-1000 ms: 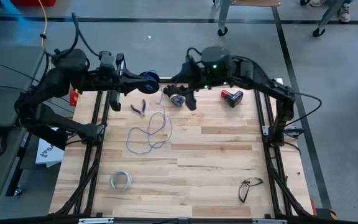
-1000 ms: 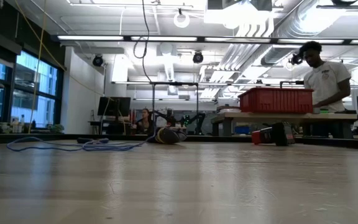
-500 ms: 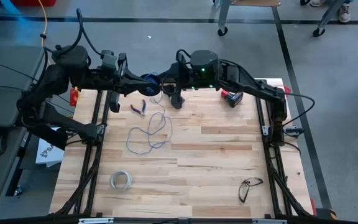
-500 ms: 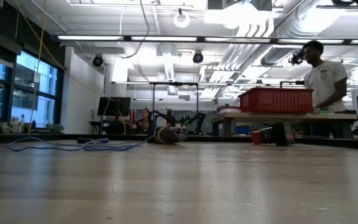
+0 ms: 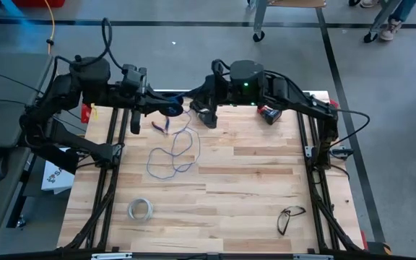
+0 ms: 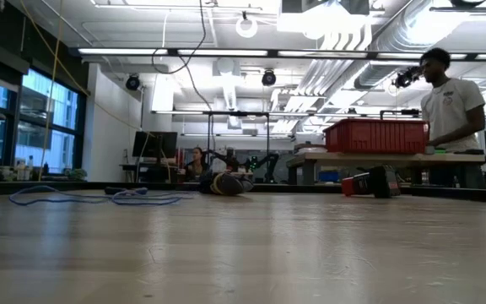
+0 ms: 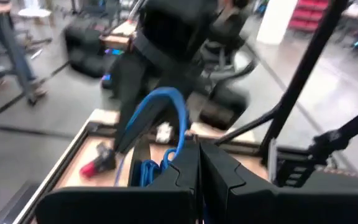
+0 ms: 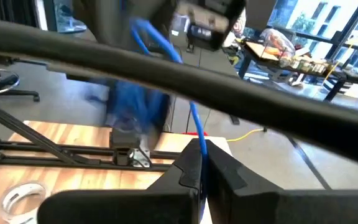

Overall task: Coil cords
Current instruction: Coil the blue wire onto the black spool

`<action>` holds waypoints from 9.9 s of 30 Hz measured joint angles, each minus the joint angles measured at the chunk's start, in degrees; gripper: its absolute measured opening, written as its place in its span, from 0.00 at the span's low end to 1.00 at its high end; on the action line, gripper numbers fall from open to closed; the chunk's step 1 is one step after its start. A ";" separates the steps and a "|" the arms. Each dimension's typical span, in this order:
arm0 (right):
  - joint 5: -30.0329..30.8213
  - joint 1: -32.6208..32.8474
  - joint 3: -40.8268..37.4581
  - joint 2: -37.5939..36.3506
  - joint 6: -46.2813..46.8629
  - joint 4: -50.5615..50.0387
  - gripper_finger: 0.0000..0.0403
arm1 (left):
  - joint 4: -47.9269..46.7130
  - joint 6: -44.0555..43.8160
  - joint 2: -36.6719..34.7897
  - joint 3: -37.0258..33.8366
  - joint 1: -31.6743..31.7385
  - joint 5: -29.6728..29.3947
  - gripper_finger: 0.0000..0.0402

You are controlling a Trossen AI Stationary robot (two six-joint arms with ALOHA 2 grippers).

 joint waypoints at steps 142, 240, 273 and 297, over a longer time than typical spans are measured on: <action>-0.50 5.92 -0.02 2.16 -13.56 33.76 0.00 | 32.58 -59.14 4.35 0.00 -10.64 2.11 0.00; -2.68 -0.39 -7.26 -2.30 16.67 0.60 0.43 | 33.06 18.02 0.43 -0.04 -4.07 -12.53 0.00; 4.73 7.24 -7.23 0.10 4.04 12.44 0.00 | 33.36 -12.54 1.47 -0.37 -4.07 -9.09 0.00; 4.48 8.49 -7.23 0.61 -2.24 26.62 0.00 | 28.33 -43.59 3.17 -0.36 -8.45 -4.53 0.00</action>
